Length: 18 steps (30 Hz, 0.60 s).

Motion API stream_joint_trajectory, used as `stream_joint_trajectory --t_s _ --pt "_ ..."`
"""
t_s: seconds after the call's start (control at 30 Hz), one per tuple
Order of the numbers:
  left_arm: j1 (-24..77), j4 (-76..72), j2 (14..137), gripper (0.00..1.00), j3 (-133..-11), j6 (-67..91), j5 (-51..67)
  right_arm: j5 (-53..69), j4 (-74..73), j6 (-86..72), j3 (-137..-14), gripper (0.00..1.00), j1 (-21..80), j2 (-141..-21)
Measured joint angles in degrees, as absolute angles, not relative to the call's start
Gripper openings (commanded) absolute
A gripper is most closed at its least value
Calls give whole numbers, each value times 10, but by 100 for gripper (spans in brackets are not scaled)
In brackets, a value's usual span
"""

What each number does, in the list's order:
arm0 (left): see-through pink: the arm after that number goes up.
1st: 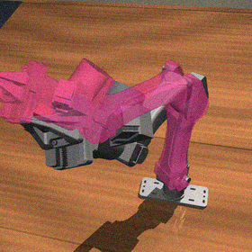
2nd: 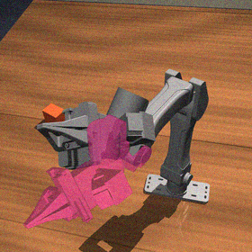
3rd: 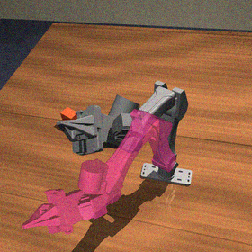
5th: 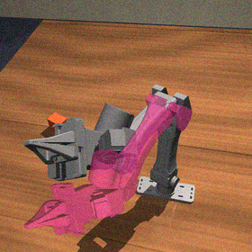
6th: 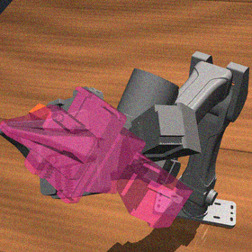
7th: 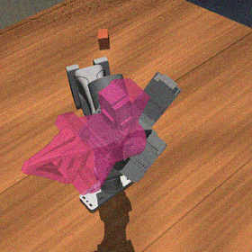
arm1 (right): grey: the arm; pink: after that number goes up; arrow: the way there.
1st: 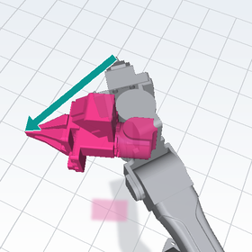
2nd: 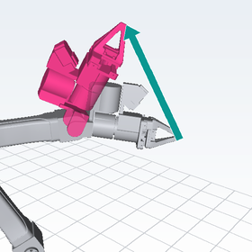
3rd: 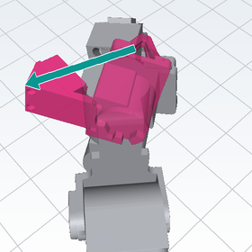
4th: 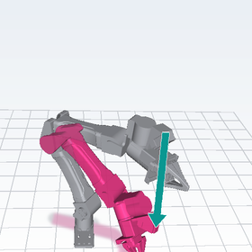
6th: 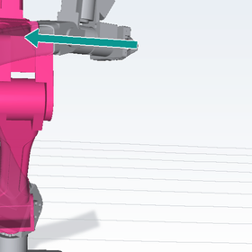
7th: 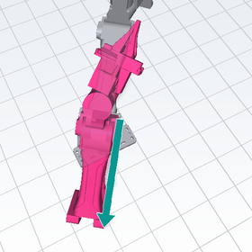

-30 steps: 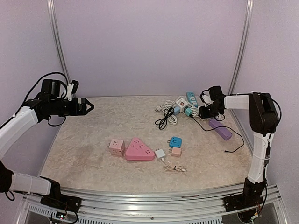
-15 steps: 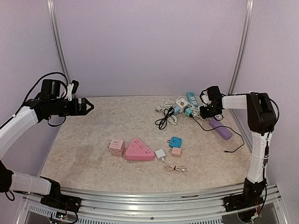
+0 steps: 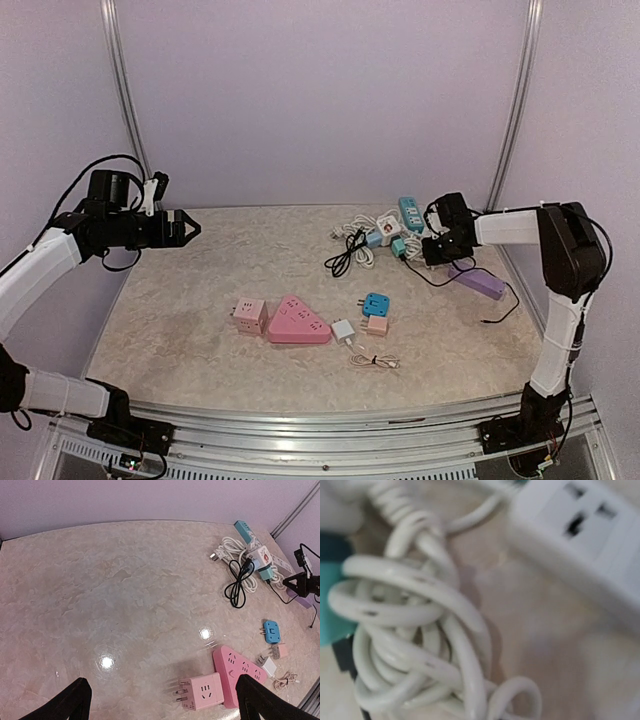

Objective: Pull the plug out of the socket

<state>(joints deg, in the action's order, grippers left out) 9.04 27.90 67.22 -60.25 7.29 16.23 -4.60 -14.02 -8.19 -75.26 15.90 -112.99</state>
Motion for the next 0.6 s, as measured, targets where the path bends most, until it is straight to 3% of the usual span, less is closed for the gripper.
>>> stream_joint_trajectory --t_s 0.6 --pt "90 279 672 99 -602 72 161 -95 -173 -239 -546 0 340 -915"
